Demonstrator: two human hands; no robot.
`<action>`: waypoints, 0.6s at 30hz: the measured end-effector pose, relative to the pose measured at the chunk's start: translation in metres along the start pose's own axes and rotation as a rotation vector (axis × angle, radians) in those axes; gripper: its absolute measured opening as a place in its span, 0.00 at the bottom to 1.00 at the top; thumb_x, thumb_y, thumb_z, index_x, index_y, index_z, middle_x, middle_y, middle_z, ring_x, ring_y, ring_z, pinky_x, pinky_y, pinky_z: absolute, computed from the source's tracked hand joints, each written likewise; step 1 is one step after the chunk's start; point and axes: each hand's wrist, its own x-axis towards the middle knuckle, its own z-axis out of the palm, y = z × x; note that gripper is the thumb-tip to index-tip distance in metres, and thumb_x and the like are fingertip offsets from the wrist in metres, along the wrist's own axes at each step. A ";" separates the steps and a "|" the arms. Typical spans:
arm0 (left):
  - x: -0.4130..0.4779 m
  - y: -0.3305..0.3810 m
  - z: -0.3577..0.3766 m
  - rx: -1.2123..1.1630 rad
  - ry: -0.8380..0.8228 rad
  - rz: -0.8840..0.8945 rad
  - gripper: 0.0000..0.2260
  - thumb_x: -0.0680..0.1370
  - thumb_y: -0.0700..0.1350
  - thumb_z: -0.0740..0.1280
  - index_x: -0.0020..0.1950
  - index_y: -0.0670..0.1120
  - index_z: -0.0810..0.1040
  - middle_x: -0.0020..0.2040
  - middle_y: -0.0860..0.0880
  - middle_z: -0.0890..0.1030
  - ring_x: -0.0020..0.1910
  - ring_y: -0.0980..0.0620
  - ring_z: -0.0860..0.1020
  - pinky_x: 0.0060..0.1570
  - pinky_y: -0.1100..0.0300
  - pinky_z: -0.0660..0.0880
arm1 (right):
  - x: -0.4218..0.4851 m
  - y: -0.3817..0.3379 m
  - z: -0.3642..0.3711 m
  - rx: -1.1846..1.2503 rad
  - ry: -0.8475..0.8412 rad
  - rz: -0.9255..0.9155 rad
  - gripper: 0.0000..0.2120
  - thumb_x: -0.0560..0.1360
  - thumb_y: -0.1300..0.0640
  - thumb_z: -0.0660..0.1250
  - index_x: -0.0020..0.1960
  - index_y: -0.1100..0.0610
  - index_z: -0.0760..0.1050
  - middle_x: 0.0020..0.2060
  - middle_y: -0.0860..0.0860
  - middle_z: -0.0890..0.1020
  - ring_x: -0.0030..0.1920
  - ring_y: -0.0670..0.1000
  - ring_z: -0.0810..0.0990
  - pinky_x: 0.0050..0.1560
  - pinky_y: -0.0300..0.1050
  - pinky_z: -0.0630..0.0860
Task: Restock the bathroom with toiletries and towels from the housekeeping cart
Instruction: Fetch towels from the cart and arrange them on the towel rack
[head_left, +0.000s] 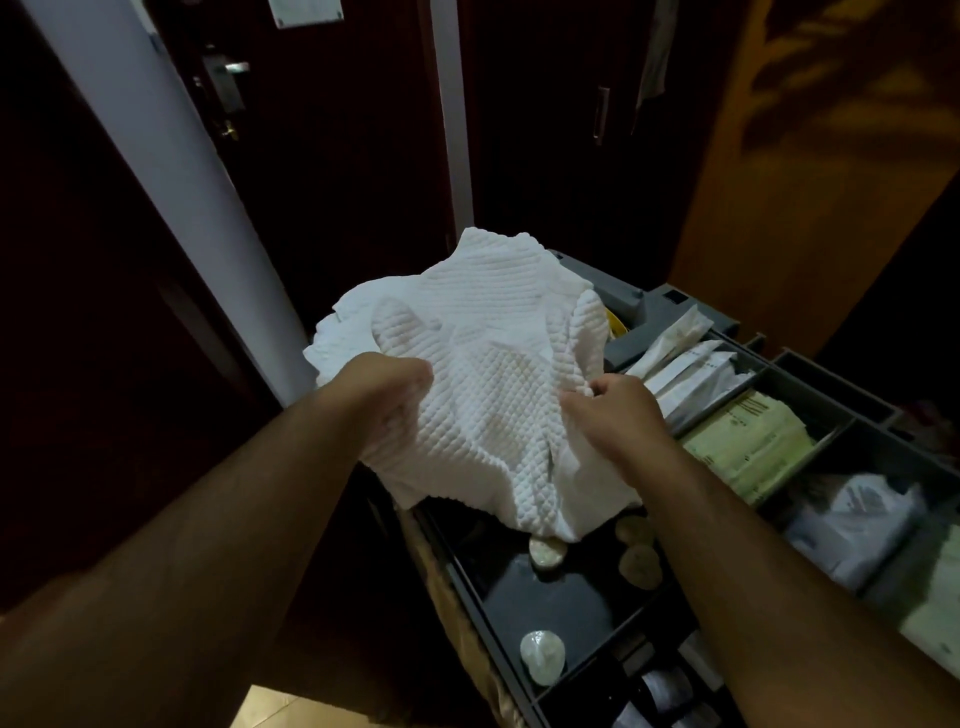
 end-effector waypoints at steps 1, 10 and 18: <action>-0.003 -0.001 -0.001 -0.024 -0.021 -0.001 0.08 0.73 0.43 0.70 0.50 0.41 0.78 0.47 0.46 0.81 0.46 0.48 0.80 0.51 0.57 0.77 | -0.002 -0.002 -0.001 0.011 0.013 0.007 0.12 0.75 0.54 0.68 0.43 0.65 0.78 0.36 0.59 0.79 0.39 0.58 0.77 0.35 0.47 0.69; -0.052 0.005 -0.001 -0.434 -0.164 0.140 0.05 0.77 0.43 0.70 0.45 0.42 0.76 0.40 0.40 0.79 0.36 0.41 0.80 0.42 0.45 0.82 | -0.036 -0.038 -0.041 0.263 0.062 -0.092 0.05 0.76 0.54 0.67 0.50 0.50 0.80 0.43 0.47 0.84 0.45 0.51 0.82 0.47 0.50 0.81; -0.086 0.007 -0.033 -0.514 -0.369 0.139 0.14 0.78 0.43 0.67 0.63 0.40 0.78 0.52 0.38 0.85 0.49 0.39 0.85 0.52 0.41 0.80 | -0.087 -0.062 -0.056 0.621 -0.085 -0.011 0.05 0.76 0.64 0.67 0.48 0.62 0.82 0.39 0.57 0.87 0.39 0.57 0.86 0.41 0.52 0.84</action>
